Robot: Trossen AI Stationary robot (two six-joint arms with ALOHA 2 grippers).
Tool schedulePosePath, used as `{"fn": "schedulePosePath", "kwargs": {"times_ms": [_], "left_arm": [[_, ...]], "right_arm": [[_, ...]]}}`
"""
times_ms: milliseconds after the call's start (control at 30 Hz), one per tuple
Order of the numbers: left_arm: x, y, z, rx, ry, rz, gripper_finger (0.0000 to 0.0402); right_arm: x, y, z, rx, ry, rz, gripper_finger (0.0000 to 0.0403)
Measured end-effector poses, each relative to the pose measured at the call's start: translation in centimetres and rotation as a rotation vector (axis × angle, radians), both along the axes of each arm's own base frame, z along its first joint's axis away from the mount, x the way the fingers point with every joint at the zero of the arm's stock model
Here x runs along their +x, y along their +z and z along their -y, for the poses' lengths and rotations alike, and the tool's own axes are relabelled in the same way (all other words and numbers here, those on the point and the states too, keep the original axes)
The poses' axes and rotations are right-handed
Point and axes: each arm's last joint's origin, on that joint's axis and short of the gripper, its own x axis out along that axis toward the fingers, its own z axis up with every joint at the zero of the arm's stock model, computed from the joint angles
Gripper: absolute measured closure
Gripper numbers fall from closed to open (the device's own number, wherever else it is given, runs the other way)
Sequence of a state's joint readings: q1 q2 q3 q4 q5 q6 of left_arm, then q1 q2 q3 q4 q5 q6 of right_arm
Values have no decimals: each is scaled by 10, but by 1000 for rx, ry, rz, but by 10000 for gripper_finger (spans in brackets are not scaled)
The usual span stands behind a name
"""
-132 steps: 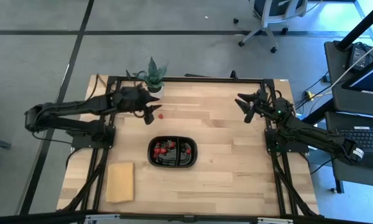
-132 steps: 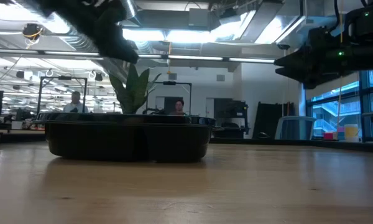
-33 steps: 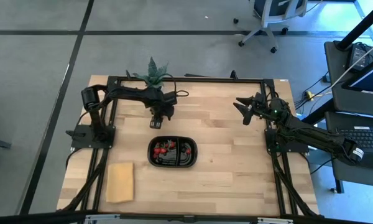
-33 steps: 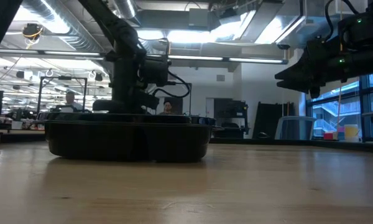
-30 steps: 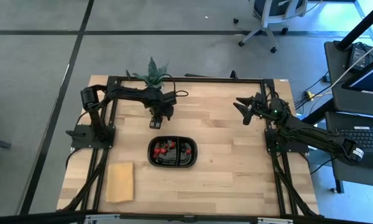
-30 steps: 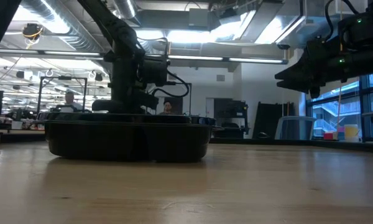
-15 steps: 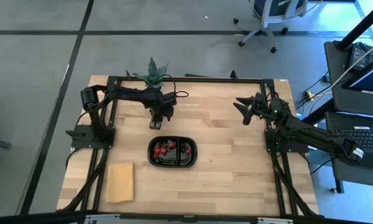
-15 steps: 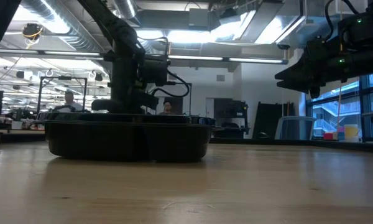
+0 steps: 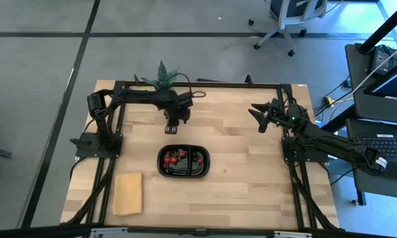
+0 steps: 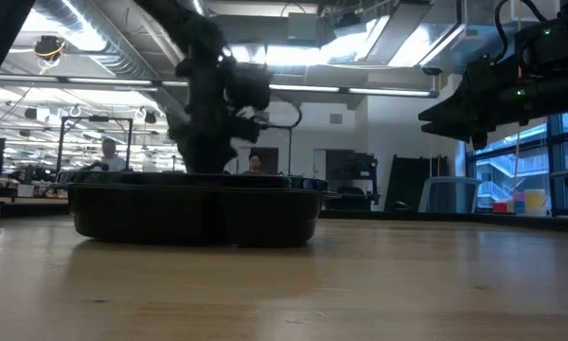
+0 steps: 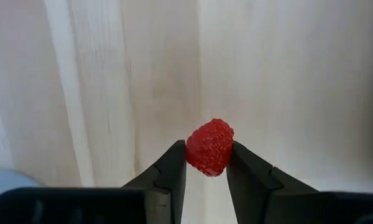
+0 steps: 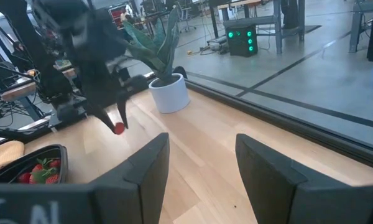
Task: Pick and placing Produce into tupperware
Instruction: Put the red raspberry into the black bin
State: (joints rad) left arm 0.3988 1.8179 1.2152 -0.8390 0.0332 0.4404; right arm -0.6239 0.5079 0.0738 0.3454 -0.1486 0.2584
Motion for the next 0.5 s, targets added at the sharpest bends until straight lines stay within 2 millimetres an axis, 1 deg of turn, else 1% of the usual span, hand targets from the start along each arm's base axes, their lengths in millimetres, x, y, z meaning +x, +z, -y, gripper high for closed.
{"fn": "schedulePosePath", "kwargs": {"times_ms": [100, 167, 300, 367, 500], "left_arm": [[14, 24, -1, -71, -2, 91, 311], [24, 42, 3, -105, -29, 161, 309], [44, 69, 24, -89, -168, 259, 311], [51, 76, 38, -32, -256, 274, 311], [58, 79, 59, 80, -403, 256, 309]], "right_arm": [[0, 0, 0, 0, 0, 1, 216], [0, 0, 0, 2, -1, 2, 216], [0, 0, 0, 30, -3, 16, 216], [0, 0, 0, 50, -6, 26, 216], [0, 0, 0, 78, -8, 41, 216]]}}
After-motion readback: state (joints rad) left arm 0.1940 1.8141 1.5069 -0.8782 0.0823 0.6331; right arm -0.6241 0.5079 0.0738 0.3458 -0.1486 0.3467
